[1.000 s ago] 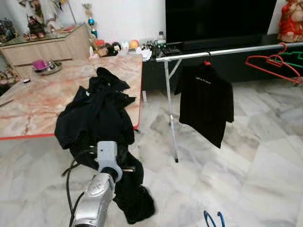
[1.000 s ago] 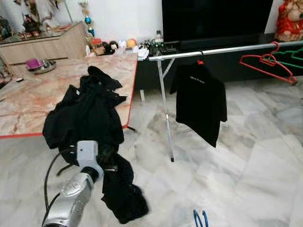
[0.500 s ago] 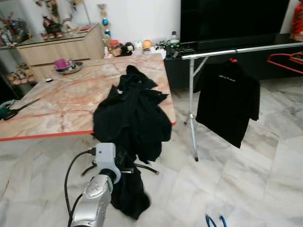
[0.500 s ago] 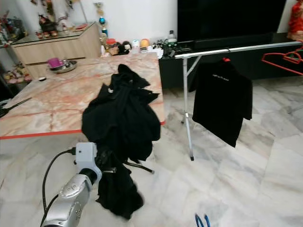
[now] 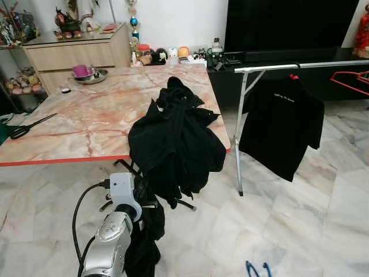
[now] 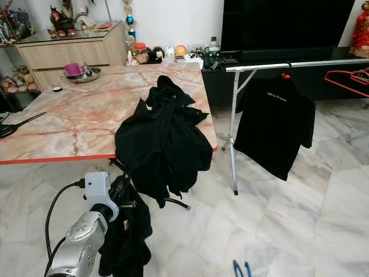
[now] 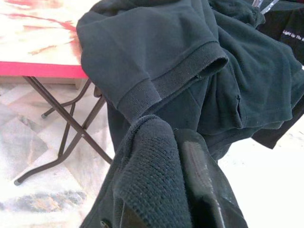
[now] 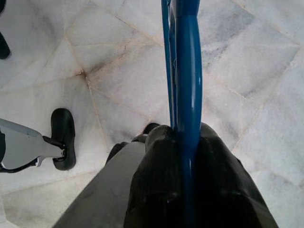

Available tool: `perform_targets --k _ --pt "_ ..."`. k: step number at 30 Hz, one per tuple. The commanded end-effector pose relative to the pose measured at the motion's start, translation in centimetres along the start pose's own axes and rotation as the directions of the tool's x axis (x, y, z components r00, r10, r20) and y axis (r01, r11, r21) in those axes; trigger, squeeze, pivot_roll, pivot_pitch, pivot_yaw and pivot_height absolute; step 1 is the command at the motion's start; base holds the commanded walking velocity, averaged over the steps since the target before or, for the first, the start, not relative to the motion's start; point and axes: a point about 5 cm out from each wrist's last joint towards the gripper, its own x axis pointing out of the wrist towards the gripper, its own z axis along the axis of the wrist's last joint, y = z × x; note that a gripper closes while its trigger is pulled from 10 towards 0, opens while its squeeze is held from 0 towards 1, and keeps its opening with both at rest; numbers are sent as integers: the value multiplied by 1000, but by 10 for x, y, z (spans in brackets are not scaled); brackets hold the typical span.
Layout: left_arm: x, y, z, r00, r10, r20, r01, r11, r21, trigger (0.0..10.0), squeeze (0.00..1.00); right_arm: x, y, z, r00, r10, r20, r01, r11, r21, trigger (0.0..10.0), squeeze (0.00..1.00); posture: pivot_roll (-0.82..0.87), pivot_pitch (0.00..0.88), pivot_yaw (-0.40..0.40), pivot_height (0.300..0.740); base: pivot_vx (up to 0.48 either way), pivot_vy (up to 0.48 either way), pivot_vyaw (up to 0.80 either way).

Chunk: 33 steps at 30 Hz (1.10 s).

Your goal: Hang hanger

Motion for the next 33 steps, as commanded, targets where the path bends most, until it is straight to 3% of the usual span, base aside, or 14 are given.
perform_targets --k 1,4,7,12,13,18,22,29,33 --pt "0 -2 9 999 -15 41 14 1000 8 10000 0 1 5 6 1000 11 13 -11 1000 -5 10000 0 66 3 39 740 0 0 0" --pt "1 -3 16 998 -18 68 17 1000 5 10000 0 2 13 9 1000 20 21 -20 1000 -10 10000 0 65 4 38 740 185 0 0" --pt "4 -4 29 993 -24 115 23 1000 7 10000 0 1 3 5 1000 10 16 -9 1000 -9 10000 0 67 5 37 740 196 0 0" --pt "9 -6 54 979 -27 202 23 1000 22 10000 0 1 2 5 1000 12 15 -12 1000 -14 10000 0 66 6 36 740 314 0 0" --pt "12 -10 73 961 -41 272 36 999 24 10000 0 1 2 5 1000 16 14 -15 1000 -19 10000 0 66 6 36 740 364 0 0" --pt "15 -21 112 913 -78 400 65 997 45 10000 0 1 1 6 1000 18 15 -17 1000 -24 10000 0 69 4 37 740 457 0 0" --pt "17 -22 126 898 -80 432 70 997 40 10000 0 1 1 6 1000 20 18 -20 999 -28 10000 0 65 5 37 740 480 0 0" --pt "17 -30 172 832 -126 540 89 992 93 10000 0 1 0 6 1000 26 15 -25 999 -42 10000 0 76 4 31 740 480 0 0" --pt "19 -33 188 805 -139 577 96 990 105 10000 0 1 0 7 999 29 14 -29 998 -49 10000 0 75 3 30 740 480 0 0"
